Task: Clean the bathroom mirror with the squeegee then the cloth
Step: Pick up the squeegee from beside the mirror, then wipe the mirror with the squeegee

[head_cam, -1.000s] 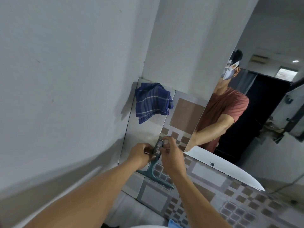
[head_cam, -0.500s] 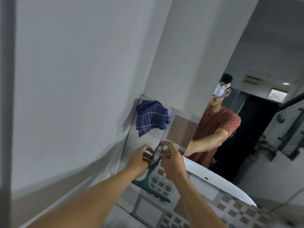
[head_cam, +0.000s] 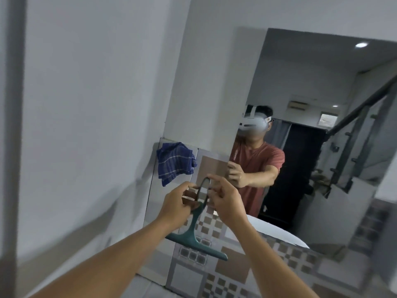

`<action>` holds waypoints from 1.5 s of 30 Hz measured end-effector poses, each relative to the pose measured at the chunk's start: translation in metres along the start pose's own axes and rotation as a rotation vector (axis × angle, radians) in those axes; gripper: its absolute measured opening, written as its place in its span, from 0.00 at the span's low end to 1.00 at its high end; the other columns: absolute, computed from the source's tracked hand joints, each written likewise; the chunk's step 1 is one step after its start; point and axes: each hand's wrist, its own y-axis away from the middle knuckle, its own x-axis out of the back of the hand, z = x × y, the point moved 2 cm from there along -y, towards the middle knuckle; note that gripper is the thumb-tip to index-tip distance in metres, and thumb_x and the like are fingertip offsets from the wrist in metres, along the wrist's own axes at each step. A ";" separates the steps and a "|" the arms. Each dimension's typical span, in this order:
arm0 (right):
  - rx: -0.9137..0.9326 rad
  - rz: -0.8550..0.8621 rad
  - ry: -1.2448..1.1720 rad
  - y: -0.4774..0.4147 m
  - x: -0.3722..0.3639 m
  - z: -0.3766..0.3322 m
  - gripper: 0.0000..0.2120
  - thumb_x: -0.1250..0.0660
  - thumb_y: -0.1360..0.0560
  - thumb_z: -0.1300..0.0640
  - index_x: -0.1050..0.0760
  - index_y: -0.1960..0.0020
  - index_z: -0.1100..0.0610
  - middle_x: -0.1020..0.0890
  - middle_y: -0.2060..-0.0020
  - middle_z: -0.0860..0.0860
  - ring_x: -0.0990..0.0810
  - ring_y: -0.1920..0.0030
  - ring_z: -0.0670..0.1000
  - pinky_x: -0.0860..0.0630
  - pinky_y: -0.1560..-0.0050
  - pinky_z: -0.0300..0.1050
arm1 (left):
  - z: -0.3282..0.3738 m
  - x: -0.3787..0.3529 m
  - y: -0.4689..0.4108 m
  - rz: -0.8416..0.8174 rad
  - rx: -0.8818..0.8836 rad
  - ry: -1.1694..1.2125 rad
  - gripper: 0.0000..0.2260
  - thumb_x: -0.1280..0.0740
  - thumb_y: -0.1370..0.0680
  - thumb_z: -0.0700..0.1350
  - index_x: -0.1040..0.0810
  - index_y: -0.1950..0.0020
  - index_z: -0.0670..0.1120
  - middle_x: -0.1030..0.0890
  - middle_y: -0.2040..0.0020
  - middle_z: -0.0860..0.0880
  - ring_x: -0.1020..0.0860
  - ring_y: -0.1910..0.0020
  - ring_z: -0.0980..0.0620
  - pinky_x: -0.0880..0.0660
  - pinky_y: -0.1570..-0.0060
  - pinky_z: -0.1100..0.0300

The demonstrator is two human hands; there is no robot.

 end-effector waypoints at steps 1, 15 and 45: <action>0.011 0.005 -0.002 0.001 0.007 -0.004 0.23 0.32 0.22 0.65 0.23 0.41 0.37 0.17 0.59 0.50 0.15 0.59 0.54 0.16 0.57 0.54 | 0.009 -0.001 0.000 -0.011 -0.005 0.012 0.15 0.27 0.24 0.37 0.21 0.40 0.50 0.15 0.47 0.52 0.15 0.48 0.52 0.16 0.49 0.52; 0.016 0.158 -0.324 0.039 0.124 -0.059 0.14 0.32 0.22 0.68 0.26 0.40 0.54 0.17 0.52 0.63 0.13 0.54 0.55 0.15 0.59 0.49 | 0.105 -0.049 0.020 -0.057 -0.229 -0.129 0.24 0.23 0.28 0.42 0.21 0.33 0.52 0.17 0.51 0.58 0.19 0.50 0.60 0.23 0.50 0.71; 0.460 0.418 0.883 0.045 0.307 -0.103 0.25 0.28 0.25 0.44 0.24 0.31 0.51 0.20 0.46 0.48 0.23 0.46 0.51 0.24 0.47 0.50 | 0.310 -0.103 -0.042 -0.266 -0.819 -0.539 0.13 0.29 0.24 0.34 0.15 0.42 0.44 0.14 0.52 0.49 0.17 0.56 0.56 0.19 0.48 0.55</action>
